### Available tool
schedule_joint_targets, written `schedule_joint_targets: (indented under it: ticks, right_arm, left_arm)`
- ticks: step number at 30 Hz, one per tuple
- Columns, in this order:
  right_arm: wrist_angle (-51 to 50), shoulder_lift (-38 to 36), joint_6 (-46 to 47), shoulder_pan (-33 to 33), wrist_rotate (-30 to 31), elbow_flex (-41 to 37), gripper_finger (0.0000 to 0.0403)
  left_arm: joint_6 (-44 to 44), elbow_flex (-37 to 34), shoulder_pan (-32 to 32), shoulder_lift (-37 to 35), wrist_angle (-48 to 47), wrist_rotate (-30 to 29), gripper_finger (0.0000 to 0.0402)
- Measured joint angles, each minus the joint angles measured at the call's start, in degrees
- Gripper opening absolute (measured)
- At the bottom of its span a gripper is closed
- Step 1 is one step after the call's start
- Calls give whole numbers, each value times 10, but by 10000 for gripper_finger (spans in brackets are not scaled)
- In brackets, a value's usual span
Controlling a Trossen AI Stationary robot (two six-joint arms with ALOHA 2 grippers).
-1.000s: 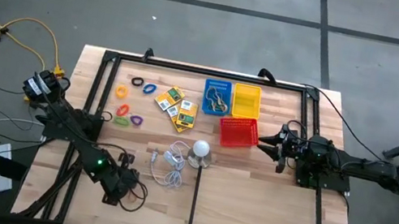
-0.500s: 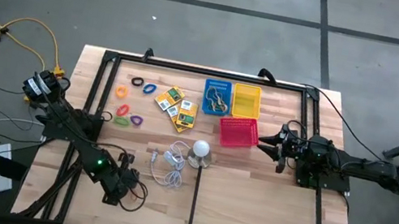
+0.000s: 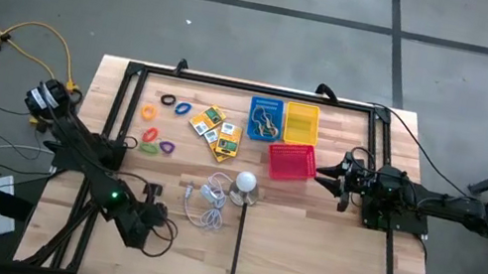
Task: Pick & Place Office Desk Supplies
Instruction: Put the red rubber band into the blue bin
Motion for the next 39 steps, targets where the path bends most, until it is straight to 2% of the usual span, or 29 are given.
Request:
schedule_joint_targets:
  ticks: [12, 18, 29, 34, 39]
  right_arm:
    - [0, 0, 0, 0, 0, 0, 130]
    - [0, 0, 0, 0, 0, 0, 130]
    - [0, 0, 0, 0, 0, 0, 130]
    - [0, 0, 0, 0, 0, 0, 130]
    - [0, 0, 0, 0, 0, 0, 130]
  left_arm:
    - [34, 1, 0, -89, 7, -224, 0]
    - [40, 1, 1, -99, 25, -307, 0]
    - [78, 2, 25, -100, 54, -314, 0]
    - [133, 2, 89, -100, 76, -273, 0]
    - [246, 2, 187, -100, 122, -238, 0]
